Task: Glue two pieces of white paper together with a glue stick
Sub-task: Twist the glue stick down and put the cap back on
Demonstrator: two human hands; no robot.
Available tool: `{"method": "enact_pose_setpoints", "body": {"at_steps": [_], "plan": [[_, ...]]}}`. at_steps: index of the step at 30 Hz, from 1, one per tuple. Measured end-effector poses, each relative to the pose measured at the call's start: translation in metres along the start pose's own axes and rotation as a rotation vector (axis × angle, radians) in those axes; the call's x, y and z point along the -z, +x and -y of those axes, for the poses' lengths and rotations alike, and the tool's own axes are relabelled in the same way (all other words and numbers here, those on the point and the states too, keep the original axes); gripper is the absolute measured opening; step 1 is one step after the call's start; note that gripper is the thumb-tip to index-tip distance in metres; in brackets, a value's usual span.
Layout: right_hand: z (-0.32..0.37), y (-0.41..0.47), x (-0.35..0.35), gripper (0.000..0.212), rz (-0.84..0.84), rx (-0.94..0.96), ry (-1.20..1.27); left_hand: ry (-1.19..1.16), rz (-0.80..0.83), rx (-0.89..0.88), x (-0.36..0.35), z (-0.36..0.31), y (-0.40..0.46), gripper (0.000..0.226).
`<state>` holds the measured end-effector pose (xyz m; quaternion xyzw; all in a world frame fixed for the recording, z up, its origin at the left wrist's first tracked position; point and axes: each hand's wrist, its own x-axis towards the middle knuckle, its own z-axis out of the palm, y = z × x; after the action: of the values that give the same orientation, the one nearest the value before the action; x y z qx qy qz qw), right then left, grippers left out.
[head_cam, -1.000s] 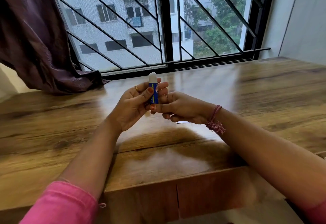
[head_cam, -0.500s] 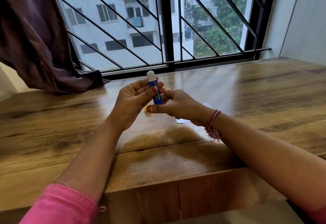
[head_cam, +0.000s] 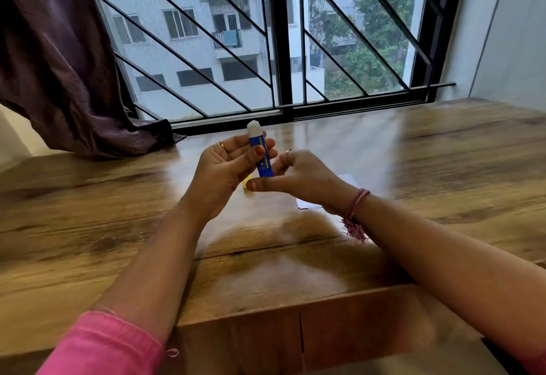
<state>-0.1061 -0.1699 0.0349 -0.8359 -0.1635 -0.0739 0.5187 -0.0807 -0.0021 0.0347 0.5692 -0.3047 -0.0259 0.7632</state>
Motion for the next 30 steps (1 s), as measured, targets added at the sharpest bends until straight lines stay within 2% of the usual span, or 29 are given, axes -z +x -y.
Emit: {"method": "enact_pose_setpoints", "body": {"at_steps": [3,6,10,15,17,22,26,30], "plan": [[0.007,-0.003,0.006,0.018,0.197,-0.037,-0.029,0.004,0.014,0.004,0.001,0.0,0.0,0.026],[0.009,-0.005,0.016,0.005,0.332,-0.093,0.079,0.014,0.022,0.004,0.001,-0.001,-0.001,0.025],[0.006,-0.004,0.013,0.002,0.218,-0.044,0.058,0.027,0.015,0.014,0.001,-0.001,-0.001,0.027],[0.0,0.0,0.004,0.019,0.041,0.004,0.109,0.016,0.007,0.01,0.0,0.0,0.0,0.027],[0.0,0.0,0.003,0.021,0.05,0.015,0.092,-0.003,0.017,0.014,0.0,0.0,0.0,0.026],[0.005,-0.002,0.016,0.009,0.322,-0.087,0.085,0.004,0.031,0.015,0.002,0.0,0.0,0.028],[0.005,-0.002,0.016,0.004,0.216,-0.035,0.085,-0.002,0.04,0.022,0.001,0.0,0.0,0.028],[0.001,0.001,0.009,0.018,0.081,-0.001,0.096,0.017,0.043,0.011,-0.001,0.0,0.0,0.029]]}}
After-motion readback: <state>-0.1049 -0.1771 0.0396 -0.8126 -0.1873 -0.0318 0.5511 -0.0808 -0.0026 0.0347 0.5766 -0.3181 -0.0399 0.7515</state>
